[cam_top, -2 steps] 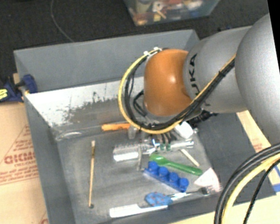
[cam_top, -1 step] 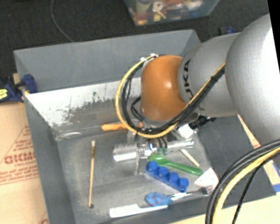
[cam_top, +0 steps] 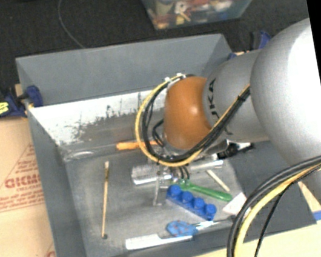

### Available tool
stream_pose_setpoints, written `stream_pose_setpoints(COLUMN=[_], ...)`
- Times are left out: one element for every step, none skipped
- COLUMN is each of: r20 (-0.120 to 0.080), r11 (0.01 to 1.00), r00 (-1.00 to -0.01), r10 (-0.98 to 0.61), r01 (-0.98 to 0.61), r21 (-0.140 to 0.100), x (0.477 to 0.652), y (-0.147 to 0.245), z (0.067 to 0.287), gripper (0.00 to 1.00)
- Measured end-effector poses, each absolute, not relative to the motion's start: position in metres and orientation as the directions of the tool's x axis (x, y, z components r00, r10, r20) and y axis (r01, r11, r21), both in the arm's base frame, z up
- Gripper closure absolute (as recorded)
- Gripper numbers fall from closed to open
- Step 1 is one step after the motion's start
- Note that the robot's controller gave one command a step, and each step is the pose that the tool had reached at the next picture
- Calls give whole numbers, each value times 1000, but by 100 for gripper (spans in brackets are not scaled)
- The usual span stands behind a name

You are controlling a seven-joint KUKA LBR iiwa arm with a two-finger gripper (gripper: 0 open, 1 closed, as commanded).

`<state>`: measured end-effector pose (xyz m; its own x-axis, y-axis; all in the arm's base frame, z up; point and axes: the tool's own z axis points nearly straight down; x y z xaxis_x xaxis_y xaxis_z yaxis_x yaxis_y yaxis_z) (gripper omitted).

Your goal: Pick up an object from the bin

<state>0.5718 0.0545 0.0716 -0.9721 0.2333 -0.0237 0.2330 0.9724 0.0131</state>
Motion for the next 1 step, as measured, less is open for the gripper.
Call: stream_pose_setpoints(r20=[-15], r11=[959], r00=[-959], r10=[284], r01=[284], r21=[9], x=[574], y=[54], z=[71], gripper=[100])
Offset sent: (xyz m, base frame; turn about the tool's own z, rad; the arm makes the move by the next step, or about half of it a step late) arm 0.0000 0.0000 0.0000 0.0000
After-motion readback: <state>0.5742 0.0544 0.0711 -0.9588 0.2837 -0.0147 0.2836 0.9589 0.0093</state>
